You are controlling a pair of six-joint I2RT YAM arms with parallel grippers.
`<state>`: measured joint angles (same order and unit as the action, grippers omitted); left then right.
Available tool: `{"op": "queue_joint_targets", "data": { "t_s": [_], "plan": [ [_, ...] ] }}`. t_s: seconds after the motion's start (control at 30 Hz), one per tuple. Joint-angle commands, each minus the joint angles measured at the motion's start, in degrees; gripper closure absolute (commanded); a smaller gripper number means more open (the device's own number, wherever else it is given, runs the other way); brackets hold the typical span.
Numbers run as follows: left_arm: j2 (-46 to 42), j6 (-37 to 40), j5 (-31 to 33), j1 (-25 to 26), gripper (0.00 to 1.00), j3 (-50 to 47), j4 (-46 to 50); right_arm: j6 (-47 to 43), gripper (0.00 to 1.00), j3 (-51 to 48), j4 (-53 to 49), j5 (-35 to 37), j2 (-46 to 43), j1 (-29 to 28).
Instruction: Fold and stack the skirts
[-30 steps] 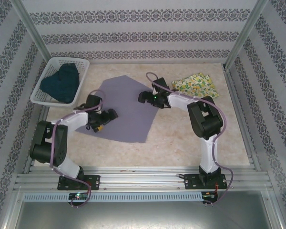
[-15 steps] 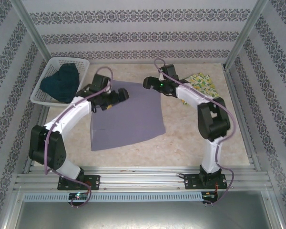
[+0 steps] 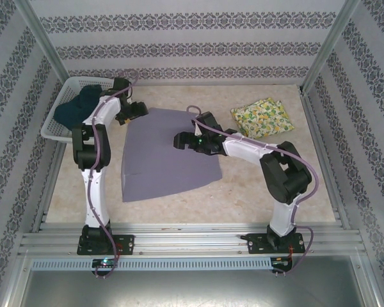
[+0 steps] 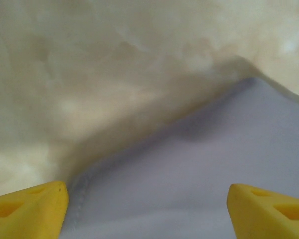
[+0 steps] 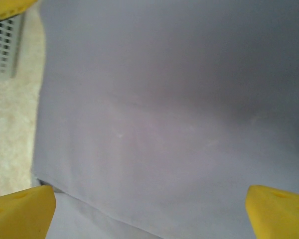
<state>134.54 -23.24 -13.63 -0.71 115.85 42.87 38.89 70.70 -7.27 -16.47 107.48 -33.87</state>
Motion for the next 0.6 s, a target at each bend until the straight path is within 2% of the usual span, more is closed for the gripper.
{"op": "queue_joint_targets", "data": {
  "t_s": [0.0, 0.1, 0.2, 0.37, 0.43, 0.57],
  "plan": [
    [1.7, 1.0, -4.4, -1.2, 0.17, 4.6, 4.5, 1.3, 0.02, -0.7, -1.1, 1.8, 0.7, 0.4],
    [5.1, -1.1, -12.0, -1.8, 0.21, 7.2, 5.3, 0.9, 0.02, -1.3, -3.2, 3.2, 1.0, 0.4],
    [4.5, -2.9, -13.0, -1.8, 0.31, 4.1, 3.2, 1.7, 0.02, -2.1, -5.8, 4.8, 1.5, 0.7],
    [0.6, -5.0, -21.2, -1.9, 0.66, -2.6, -6.6, 4.4, 0.02, -4.5, -5.3, 4.3, 2.1, 1.2],
    [-0.3, -3.8, -21.1, -1.9, 0.76, -3.0, -9.4, 5.1, 0.02, -5.2, -4.9, 4.4, 2.4, 1.3],
    [-3.4, -0.2, -19.6, -1.8, 0.86, -5.0, -15.4, 5.7, 0.02, -6.0, -4.3, 4.3, 2.6, 1.6]
  ]
}}
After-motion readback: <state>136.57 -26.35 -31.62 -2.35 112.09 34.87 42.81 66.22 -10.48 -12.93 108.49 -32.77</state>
